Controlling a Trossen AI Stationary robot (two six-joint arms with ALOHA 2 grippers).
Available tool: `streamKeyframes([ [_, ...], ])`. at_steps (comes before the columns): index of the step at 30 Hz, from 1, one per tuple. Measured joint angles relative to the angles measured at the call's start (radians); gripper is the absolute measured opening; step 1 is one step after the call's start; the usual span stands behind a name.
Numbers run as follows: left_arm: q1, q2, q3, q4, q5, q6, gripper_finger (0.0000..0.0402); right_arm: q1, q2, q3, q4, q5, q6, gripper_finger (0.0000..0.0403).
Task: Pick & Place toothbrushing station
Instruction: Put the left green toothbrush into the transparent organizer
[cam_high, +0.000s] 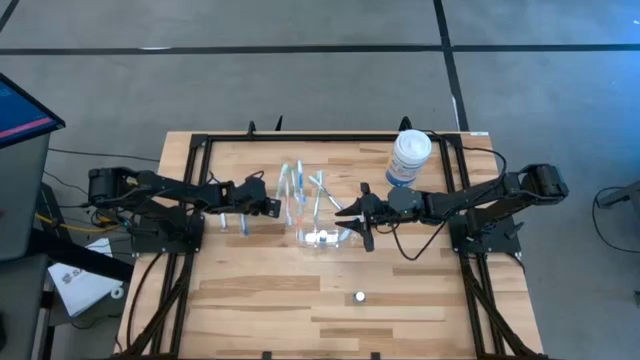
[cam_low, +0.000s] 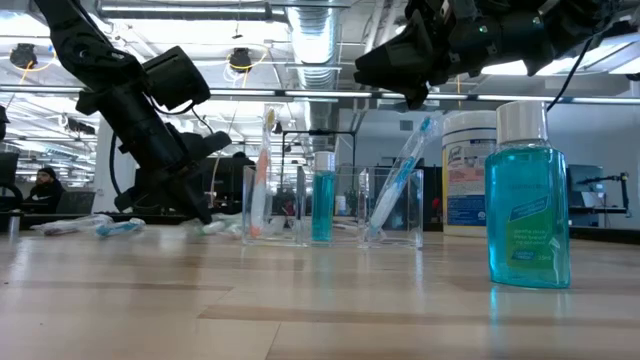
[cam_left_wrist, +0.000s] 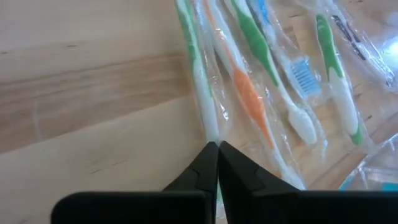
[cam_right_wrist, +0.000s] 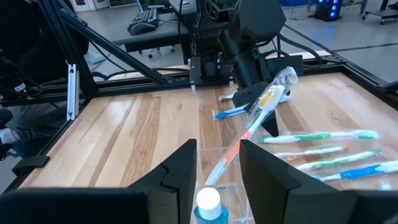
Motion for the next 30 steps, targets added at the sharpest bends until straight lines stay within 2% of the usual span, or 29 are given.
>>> streamKeyframes([
  [6,-0.004,0.0,0.0,0.001,-0.011,0.021,0.0,0.0,0.0,0.0,-0.015,0.0,0.0,0.0113],
  [11,-0.026,-0.038,0.001,-0.002,-0.087,0.054,0.0,0.0,0.0,0.0,-0.016,0.0,0.0,0.0113],
  [22,-0.106,-0.266,0.001,0.0,-0.227,0.217,0.0,0.0,0.0,0.0,-0.016,0.0,0.0,0.0113],
  [30,-0.178,-0.393,0.001,0.008,-0.286,0.336,0.0,0.0,0.0,0.0,-0.002,0.0,0.0,0.0113],
])
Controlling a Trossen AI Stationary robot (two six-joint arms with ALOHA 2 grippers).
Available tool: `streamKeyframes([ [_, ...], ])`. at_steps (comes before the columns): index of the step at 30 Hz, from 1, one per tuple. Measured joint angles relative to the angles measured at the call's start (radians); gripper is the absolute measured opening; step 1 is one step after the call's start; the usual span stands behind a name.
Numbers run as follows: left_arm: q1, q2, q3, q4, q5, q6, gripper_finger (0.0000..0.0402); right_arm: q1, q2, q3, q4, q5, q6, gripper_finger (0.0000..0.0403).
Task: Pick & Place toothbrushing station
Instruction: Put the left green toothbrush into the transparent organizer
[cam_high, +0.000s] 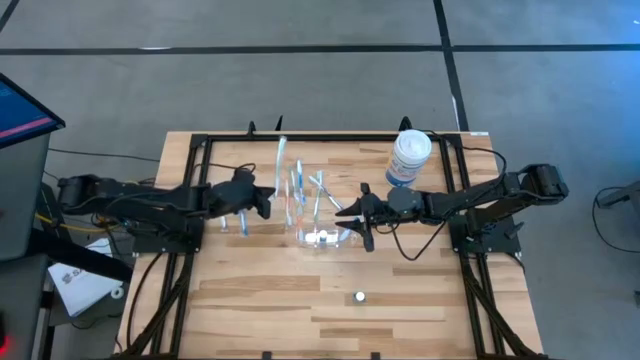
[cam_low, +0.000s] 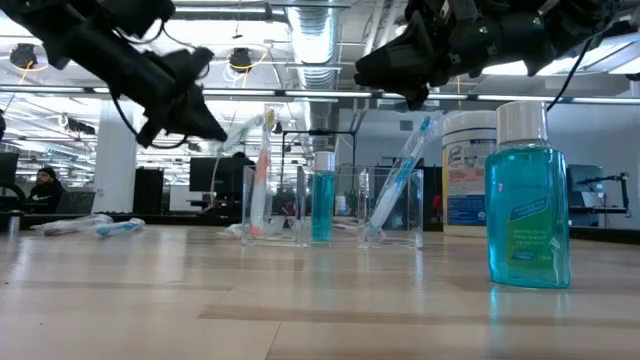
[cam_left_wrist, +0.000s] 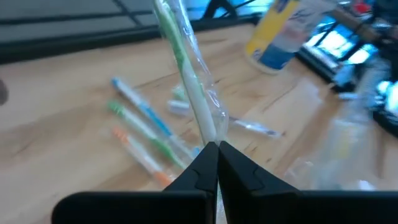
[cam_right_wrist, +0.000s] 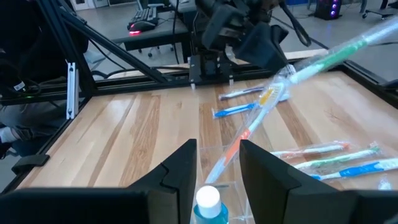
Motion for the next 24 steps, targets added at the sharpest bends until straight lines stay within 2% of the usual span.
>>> streamKeyframes([
  [7,-0.085,-0.055,0.0,0.077,-0.015,0.102,0.0,0.0,0.0,0.0,0.027,0.0,0.0,0.0113],
  [15,-0.181,-0.05,0.0,0.263,-0.014,0.26,0.0,0.0,0.0,0.0,0.067,0.0,0.0,0.0113],
  [24,-0.255,-0.01,0.001,0.384,-0.012,0.366,0.0,0.0,0.0,0.0,0.147,-0.001,0.0,0.0113],
])
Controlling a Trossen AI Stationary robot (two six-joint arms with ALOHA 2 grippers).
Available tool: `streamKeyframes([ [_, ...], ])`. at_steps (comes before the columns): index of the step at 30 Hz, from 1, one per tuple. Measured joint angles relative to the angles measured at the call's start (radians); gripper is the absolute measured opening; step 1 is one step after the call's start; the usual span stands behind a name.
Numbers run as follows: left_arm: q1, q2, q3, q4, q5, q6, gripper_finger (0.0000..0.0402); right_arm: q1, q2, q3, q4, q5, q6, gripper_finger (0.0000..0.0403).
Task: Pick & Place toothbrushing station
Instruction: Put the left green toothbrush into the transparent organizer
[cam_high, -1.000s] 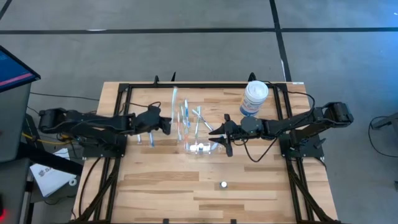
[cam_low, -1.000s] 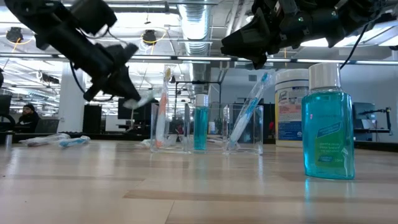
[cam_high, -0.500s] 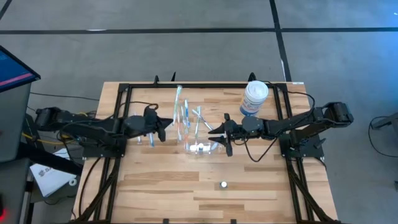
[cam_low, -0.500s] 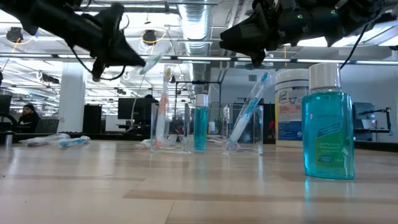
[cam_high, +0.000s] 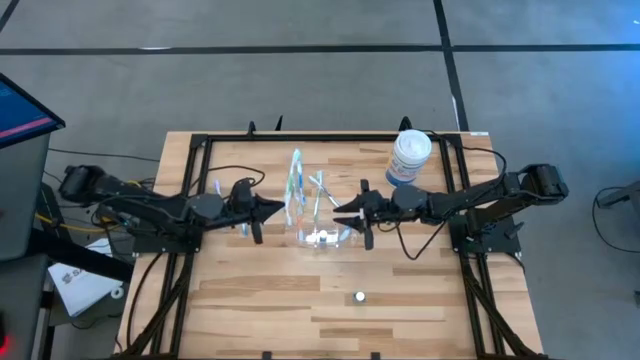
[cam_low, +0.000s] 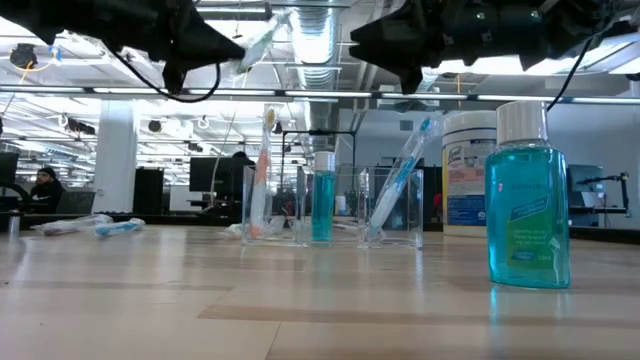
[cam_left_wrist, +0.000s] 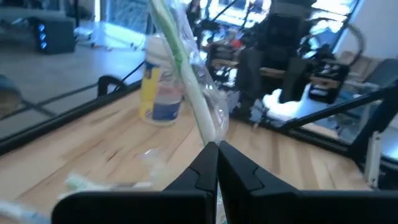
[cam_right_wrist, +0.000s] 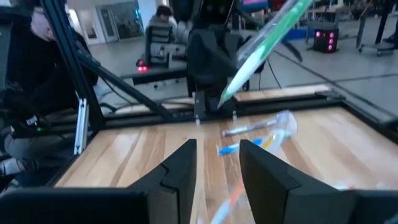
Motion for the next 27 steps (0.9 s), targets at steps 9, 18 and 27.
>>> streamKeyframes([
  [9,-0.025,0.141,0.001,0.246,0.055,0.139,0.0,0.0,0.0,0.0,0.103,-0.003,0.004,0.0113],
  [18,-0.022,0.235,0.004,0.359,0.092,0.177,0.0,-0.001,0.0,0.0,0.219,-0.003,0.019,0.0113],
  [27,-0.022,0.32,0.084,0.363,0.131,0.206,0.0,-0.012,0.011,0.064,0.185,-0.003,0.017,0.0113],
])
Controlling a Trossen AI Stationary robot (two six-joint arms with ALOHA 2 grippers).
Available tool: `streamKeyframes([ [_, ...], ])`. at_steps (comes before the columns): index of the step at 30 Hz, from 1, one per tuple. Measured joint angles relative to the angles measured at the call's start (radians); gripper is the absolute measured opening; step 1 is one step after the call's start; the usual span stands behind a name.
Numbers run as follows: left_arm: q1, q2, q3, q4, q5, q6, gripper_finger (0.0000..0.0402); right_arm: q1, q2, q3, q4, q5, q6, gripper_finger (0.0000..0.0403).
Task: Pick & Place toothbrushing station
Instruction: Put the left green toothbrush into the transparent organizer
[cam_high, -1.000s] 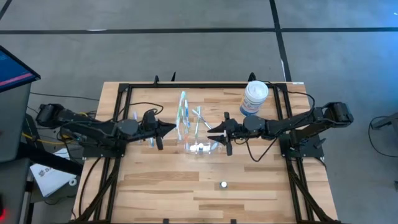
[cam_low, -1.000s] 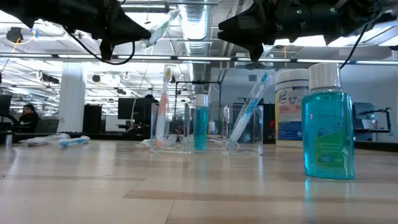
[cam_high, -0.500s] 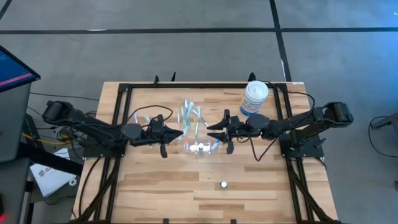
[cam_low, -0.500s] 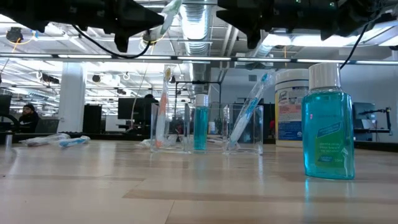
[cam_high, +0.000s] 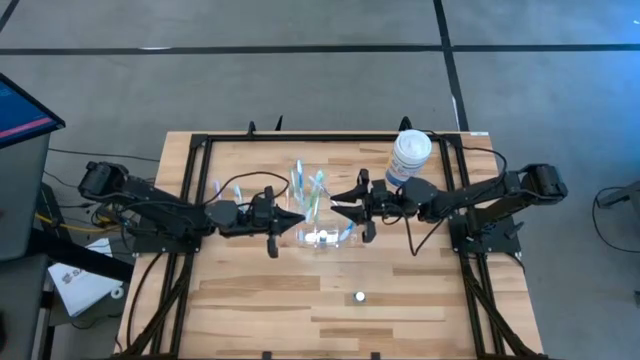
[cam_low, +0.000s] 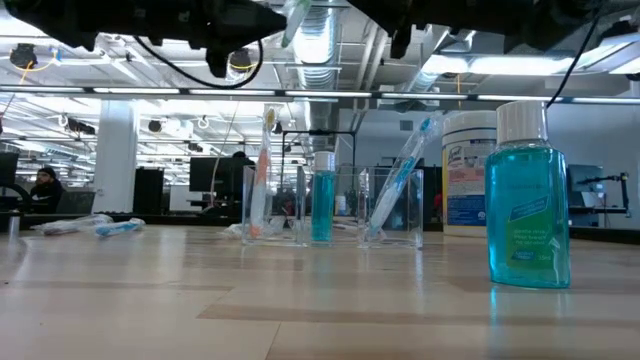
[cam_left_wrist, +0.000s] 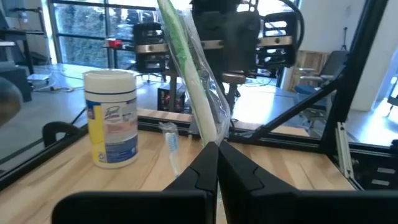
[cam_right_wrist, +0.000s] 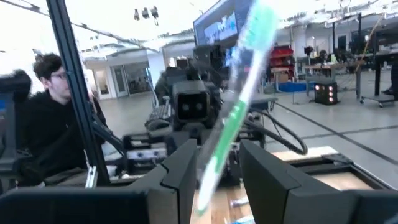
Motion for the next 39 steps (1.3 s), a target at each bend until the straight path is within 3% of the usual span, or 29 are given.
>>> streamKeyframes([
  [18,0.0,0.165,0.12,-0.004,0.039,0.052,0.0,-0.003,0.0,0.024,-0.004,0.0,-0.019,0.0113],
  [28,0.008,0.177,0.125,-0.009,0.046,0.052,0.0,-0.002,0.0,0.024,0.046,-0.044,-0.018,0.0111],
  [39,0.008,0.177,0.125,-0.01,0.047,0.052,0.0,-0.002,0.0,0.024,0.043,-0.057,-0.026,0.0041],
])
